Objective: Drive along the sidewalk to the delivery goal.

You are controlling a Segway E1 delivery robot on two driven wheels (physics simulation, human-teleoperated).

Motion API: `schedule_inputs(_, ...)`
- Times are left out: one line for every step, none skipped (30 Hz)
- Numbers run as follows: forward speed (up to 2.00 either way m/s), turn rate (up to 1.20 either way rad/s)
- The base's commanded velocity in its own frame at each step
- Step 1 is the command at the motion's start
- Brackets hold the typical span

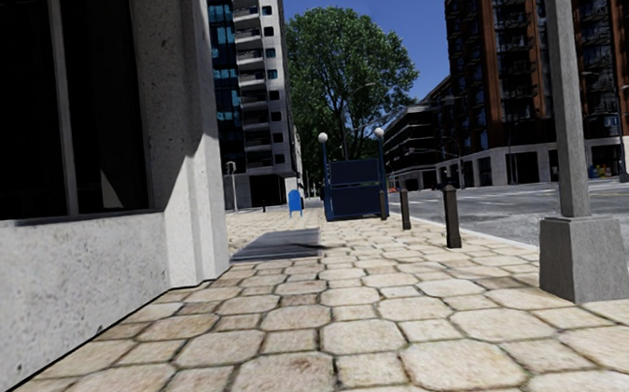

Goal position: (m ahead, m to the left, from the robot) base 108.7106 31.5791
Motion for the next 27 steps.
schedule_inputs(2.0,0.0)
schedule_inputs(2.0,0.0)
schedule_inputs(2.0,0.0)
schedule_inputs(2.0,0.0)
schedule_inputs(2.0,0.0)
schedule_inputs(2.0,0.0)
schedule_inputs(2.0,0.0)
schedule_inputs(2.0,0.0)
schedule_inputs(2.0,0.0)
schedule_inputs(2.0,0.0)
schedule_inputs(2.0,0.0)
schedule_inputs(2.0,0.0)
schedule_inputs(2.0,0.0)
schedule_inputs(2.0,0.0)
schedule_inputs(2.0,0.0)
schedule_inputs(2.0,0.0)
schedule_inputs(2.0,0.0)
schedule_inputs(2.0,0.0)
schedule_inputs(2.0,0.0)
schedule_inputs(2.0,0.0)
schedule_inputs(2.0,0.0)
schedule_inputs(2.0,0.0)
schedule_inputs(2.0,0.0)
schedule_inputs(2.0,0.0)
schedule_inputs(2.0,0.0)
schedule_inputs(2.0,0.0)
schedule_inputs(2.0,0.0)
